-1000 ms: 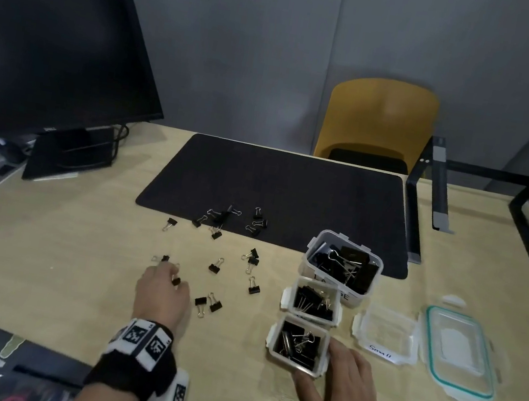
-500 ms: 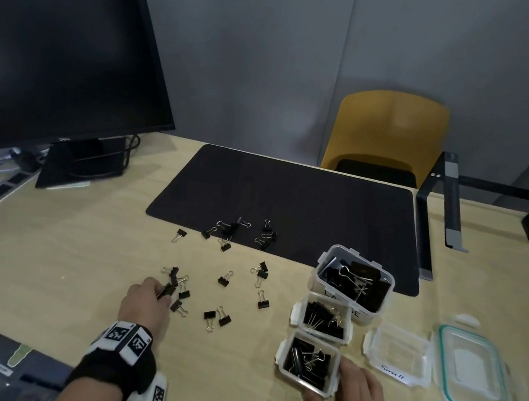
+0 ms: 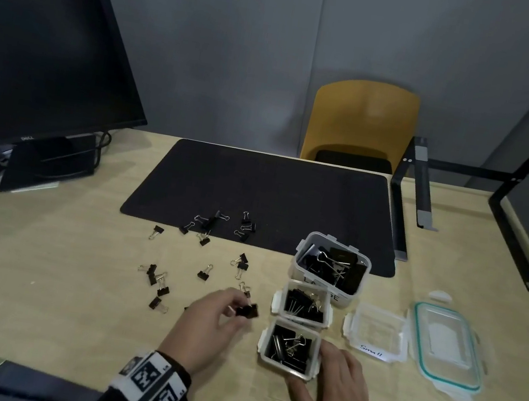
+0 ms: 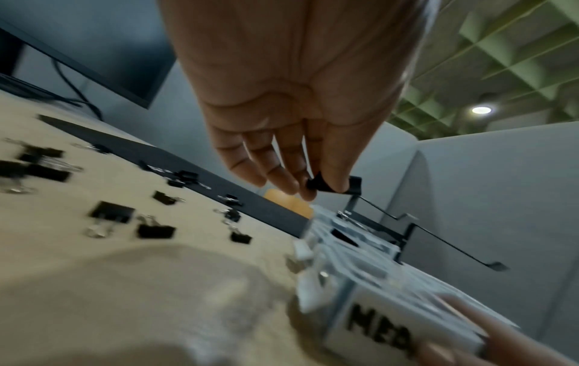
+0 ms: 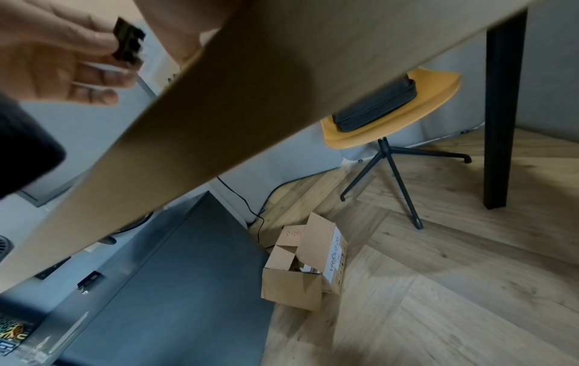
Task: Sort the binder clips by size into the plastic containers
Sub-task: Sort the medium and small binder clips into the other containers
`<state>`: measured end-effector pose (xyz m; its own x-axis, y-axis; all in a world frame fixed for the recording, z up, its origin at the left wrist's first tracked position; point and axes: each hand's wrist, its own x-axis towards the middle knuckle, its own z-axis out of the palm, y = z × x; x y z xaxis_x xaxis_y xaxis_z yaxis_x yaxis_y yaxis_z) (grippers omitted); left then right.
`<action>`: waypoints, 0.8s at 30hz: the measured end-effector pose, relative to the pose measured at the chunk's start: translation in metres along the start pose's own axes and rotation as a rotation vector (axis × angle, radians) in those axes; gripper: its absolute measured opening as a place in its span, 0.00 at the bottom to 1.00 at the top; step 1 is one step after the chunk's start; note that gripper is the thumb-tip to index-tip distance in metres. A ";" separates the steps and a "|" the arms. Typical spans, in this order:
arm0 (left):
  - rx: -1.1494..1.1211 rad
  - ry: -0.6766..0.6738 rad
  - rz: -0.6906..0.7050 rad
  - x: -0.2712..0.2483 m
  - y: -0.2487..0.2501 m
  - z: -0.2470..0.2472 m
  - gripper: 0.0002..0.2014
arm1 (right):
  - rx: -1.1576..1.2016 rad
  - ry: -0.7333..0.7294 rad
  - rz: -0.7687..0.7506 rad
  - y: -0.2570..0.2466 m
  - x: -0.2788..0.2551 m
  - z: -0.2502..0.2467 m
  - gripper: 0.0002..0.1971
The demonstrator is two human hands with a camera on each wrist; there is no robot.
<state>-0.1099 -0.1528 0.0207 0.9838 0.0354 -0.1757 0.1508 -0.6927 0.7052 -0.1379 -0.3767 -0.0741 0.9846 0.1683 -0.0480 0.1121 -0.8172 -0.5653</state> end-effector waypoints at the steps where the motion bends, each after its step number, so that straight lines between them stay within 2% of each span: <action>1: 0.010 -0.036 0.048 -0.001 0.005 0.006 0.09 | -0.001 -0.002 -0.002 0.000 0.000 0.000 0.35; 8: 0.162 -0.192 0.255 -0.002 0.018 0.038 0.11 | 0.005 0.024 -0.029 0.001 0.001 0.002 0.34; 14: 0.246 -0.102 0.325 0.002 0.009 0.043 0.10 | -0.005 0.044 -0.048 0.003 0.002 0.005 0.34; 20: 0.208 -0.044 0.313 0.006 0.008 0.045 0.13 | -0.018 0.070 -0.055 0.006 0.002 0.009 0.33; 24: 0.247 -0.089 0.196 0.009 0.006 0.050 0.13 | -0.035 0.090 -0.077 0.008 0.003 0.010 0.33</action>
<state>-0.1051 -0.1924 -0.0107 0.9778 -0.1716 -0.1202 -0.0793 -0.8341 0.5459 -0.1358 -0.3773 -0.0871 0.9808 0.1824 0.0689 0.1907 -0.8228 -0.5354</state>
